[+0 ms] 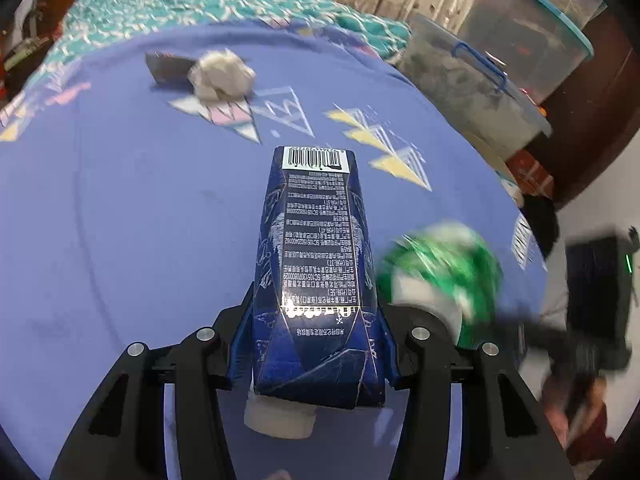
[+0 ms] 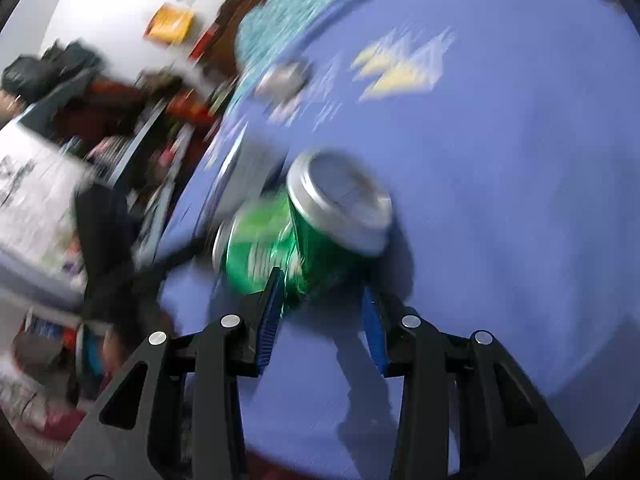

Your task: Collect trash

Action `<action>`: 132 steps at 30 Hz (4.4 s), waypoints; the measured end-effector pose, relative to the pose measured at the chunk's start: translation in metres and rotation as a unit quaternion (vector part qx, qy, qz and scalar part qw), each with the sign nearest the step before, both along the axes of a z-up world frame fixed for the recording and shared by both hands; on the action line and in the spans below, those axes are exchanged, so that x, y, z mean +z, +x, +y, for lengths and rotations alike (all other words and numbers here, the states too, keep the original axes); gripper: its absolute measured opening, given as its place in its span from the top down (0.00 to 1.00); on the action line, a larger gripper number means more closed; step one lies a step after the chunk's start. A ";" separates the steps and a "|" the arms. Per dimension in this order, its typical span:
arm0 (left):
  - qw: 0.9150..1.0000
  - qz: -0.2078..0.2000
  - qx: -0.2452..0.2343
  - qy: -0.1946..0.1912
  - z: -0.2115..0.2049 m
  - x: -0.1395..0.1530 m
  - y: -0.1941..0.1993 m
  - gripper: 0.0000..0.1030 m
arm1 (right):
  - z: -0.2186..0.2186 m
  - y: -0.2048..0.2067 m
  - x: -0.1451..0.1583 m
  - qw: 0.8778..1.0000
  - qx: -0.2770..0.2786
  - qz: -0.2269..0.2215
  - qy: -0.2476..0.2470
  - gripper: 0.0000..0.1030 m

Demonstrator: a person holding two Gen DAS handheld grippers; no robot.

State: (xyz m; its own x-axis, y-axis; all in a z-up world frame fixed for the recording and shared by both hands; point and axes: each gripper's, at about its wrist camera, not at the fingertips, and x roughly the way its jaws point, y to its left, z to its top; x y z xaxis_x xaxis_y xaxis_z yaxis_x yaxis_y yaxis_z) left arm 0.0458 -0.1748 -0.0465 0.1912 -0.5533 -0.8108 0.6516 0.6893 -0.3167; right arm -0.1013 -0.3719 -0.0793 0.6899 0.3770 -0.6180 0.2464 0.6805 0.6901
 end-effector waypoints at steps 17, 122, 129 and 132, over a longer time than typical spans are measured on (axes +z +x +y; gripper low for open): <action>0.998 -0.032 0.031 0.039 0.002 -0.002 -0.010 0.53 | -0.014 0.010 0.001 0.999 -0.031 -0.025 -0.002 0.28; 0.971 0.146 0.170 -0.086 -0.006 -0.011 0.236 0.91 | 0.034 0.241 0.043 0.960 0.133 -0.032 -0.243 0.49; 0.978 0.156 0.104 -0.092 0.041 -0.020 0.104 0.95 | 0.040 0.096 0.036 0.968 0.113 -0.043 -0.220 0.48; 0.979 0.154 0.091 -0.092 0.058 -0.019 0.062 0.95 | 0.052 0.038 0.037 0.967 0.094 -0.055 -0.230 0.48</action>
